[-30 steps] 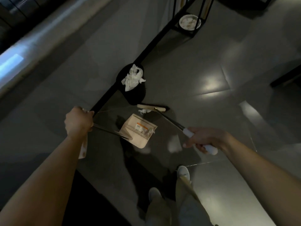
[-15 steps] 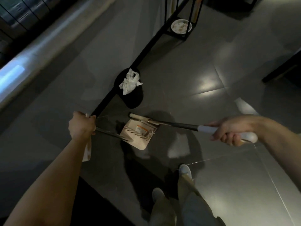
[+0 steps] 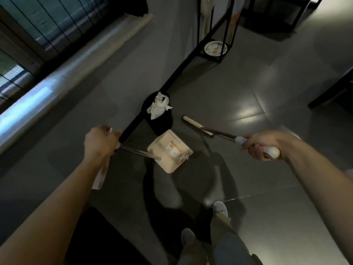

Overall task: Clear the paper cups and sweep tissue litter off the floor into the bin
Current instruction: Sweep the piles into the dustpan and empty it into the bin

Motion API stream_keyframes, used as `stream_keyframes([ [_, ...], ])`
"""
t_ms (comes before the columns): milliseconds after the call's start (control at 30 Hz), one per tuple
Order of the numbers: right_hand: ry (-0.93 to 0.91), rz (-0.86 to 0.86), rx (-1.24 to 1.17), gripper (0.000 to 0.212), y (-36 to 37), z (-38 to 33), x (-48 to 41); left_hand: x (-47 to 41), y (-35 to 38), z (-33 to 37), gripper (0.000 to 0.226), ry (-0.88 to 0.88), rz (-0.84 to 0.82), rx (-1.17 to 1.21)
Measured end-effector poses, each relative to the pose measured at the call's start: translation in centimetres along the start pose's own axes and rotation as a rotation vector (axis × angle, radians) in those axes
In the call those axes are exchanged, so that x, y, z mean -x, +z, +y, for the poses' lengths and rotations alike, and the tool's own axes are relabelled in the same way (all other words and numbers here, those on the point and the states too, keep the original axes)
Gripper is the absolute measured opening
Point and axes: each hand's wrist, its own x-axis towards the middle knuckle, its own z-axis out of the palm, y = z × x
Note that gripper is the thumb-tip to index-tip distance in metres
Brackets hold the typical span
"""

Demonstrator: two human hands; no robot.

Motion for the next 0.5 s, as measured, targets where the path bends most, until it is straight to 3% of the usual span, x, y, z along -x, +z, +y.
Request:
stream_keyframes([
  [100, -0.059, -0.012, -0.052, 0.021, 0.1, -0.6, 1.1, 1.0, -2.4, 1.3, 0.035, 0.119, 0.056, 0.017],
  [233, -0.154, 0.031, -0.063, 0.013, 0.2, -2.0, 2.7, 2.2, -4.9, 3.8, 0.03, 0.226, 0.125, 0.036],
  [267, -0.181, 0.039, -0.064, 0.013, 0.3, -2.3, 3.2, 2.3, -5.4, 4.5, 0.026, 0.246, 0.136, 0.046],
  [367, -0.264, 0.079, -0.085, 0.04, 0.6, -3.4, 4.3, 3.1, -7.0, 7.0, 0.016, 0.301, 0.163, 0.059],
  [500, -0.327, 0.086, -0.077, 0.046, 0.7, -4.7, 4.8, 3.4, -8.9, 9.6, 0.016, 0.35, 0.186, 0.12],
])
